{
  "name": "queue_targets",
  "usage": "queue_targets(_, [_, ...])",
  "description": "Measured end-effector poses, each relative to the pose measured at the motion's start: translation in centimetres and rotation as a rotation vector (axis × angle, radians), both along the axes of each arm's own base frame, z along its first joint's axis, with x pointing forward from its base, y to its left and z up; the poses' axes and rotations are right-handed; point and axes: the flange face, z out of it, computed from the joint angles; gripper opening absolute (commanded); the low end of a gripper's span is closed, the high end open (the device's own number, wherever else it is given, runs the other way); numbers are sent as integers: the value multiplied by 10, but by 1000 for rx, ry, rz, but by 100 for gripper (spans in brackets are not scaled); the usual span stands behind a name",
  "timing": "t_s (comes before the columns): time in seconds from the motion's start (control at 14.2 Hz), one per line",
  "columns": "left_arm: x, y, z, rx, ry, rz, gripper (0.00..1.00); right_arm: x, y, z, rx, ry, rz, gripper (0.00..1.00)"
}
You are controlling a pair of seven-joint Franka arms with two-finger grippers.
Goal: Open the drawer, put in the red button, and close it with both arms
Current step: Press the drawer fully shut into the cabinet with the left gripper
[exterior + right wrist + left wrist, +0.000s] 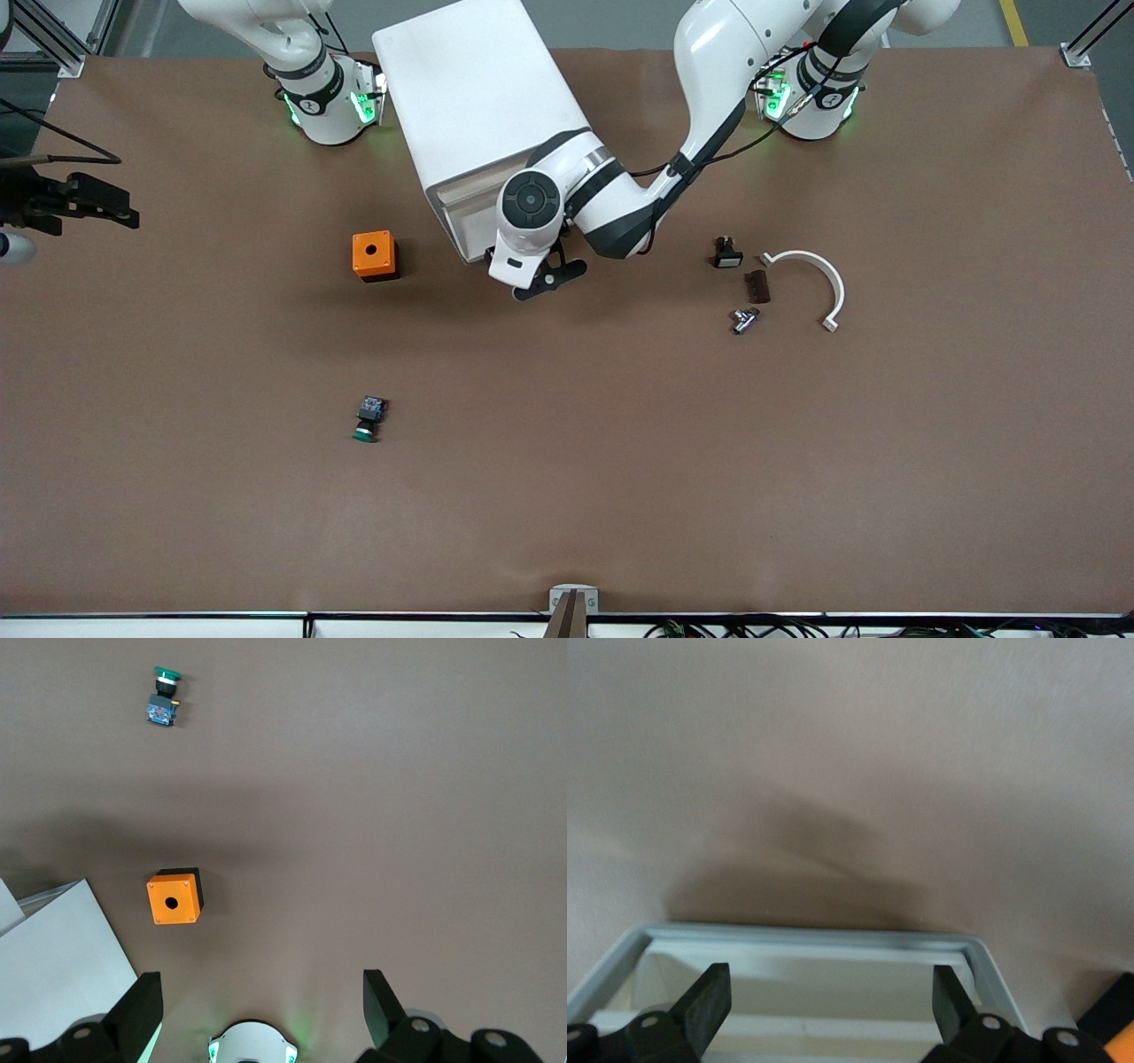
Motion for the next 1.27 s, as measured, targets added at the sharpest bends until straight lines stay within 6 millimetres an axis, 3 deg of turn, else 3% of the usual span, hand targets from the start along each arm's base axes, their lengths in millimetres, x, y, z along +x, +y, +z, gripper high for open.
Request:
queue_targets(0.28, [-11, -3, -6, -37, 105, 61, 100, 0, -7, 14, -5, -32, -12, 100])
queue_targets(0.85, [-25, -2, -21, -78, 274, 163, 100, 4, -4, 22, 34, -81, -67, 100])
queue_targets(1.27, [-22, 2, -24, -83, 297, 184, 100, -27, -13, 36, 42, -106, -87, 100])
